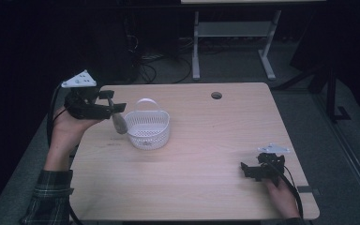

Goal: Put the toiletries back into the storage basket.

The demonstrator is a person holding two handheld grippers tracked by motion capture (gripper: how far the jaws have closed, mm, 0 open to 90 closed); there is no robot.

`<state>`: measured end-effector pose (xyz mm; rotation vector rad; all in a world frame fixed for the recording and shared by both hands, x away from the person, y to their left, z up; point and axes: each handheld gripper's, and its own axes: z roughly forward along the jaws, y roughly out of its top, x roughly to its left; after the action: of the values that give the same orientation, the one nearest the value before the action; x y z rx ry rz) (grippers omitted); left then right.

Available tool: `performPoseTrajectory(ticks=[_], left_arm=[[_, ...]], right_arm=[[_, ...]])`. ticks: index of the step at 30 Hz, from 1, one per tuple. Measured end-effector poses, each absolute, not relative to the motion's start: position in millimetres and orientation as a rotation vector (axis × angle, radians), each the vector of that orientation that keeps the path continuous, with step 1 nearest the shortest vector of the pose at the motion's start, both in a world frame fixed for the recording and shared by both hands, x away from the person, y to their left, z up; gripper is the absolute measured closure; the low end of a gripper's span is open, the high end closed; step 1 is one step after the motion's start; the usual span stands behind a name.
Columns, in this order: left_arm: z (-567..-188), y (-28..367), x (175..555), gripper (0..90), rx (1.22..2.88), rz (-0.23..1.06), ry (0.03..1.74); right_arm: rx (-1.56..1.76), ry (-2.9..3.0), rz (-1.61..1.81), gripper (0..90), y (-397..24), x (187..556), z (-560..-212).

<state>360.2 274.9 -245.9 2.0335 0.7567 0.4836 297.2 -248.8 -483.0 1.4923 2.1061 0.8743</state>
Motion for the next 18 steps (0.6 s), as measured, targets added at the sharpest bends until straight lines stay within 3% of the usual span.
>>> performPoseTrajectory(ticks=[18], left_arm=[[-251,262,374,31.3,2.01,0.476,0.743]], right_arm=[[1.492,2.106,0.874,0.0,-249,297,-483]])
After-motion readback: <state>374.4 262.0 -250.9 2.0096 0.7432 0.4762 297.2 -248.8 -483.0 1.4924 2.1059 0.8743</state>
